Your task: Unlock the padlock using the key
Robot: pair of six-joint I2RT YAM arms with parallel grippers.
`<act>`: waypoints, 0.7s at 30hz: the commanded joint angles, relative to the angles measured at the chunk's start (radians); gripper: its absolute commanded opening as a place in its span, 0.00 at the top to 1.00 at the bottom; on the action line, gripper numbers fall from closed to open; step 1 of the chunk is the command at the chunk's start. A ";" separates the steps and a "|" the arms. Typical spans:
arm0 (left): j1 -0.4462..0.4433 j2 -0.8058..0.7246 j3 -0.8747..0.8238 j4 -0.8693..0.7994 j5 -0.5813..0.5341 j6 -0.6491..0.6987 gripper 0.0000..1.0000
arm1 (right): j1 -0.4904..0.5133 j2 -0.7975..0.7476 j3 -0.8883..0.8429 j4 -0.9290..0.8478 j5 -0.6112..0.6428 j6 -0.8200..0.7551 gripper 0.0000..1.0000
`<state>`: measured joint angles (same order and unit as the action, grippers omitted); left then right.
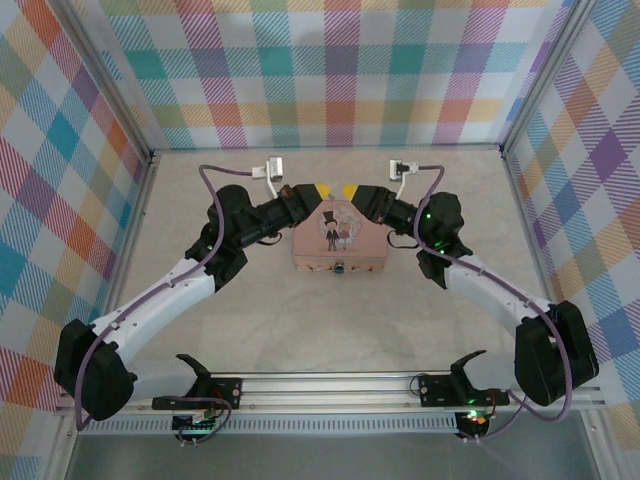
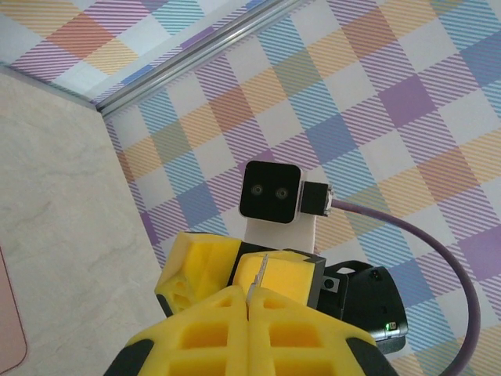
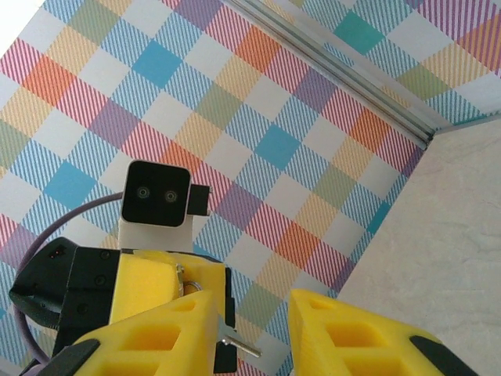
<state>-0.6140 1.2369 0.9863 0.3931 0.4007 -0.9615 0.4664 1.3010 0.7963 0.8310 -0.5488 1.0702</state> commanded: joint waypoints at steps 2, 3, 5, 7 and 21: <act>-0.015 -0.023 0.001 0.005 -0.012 0.004 1.00 | 0.008 -0.029 0.007 0.095 -0.009 0.015 0.69; -0.015 -0.020 0.001 0.007 -0.008 0.002 1.00 | 0.009 -0.026 0.013 0.101 -0.013 0.017 0.69; -0.016 -0.014 0.000 0.017 0.000 -0.007 1.00 | 0.009 -0.022 0.022 0.109 -0.018 0.021 0.69; -0.016 -0.010 -0.006 0.032 0.003 -0.018 1.00 | 0.011 -0.014 0.038 0.103 -0.023 0.020 0.69; -0.021 -0.010 -0.015 0.042 0.001 -0.022 1.00 | 0.039 0.051 0.103 0.120 -0.046 0.036 0.73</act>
<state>-0.6159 1.2366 0.9844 0.3954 0.3988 -0.9771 0.4980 1.3460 0.8608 0.9020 -0.5797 1.0996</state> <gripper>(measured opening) 0.049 0.280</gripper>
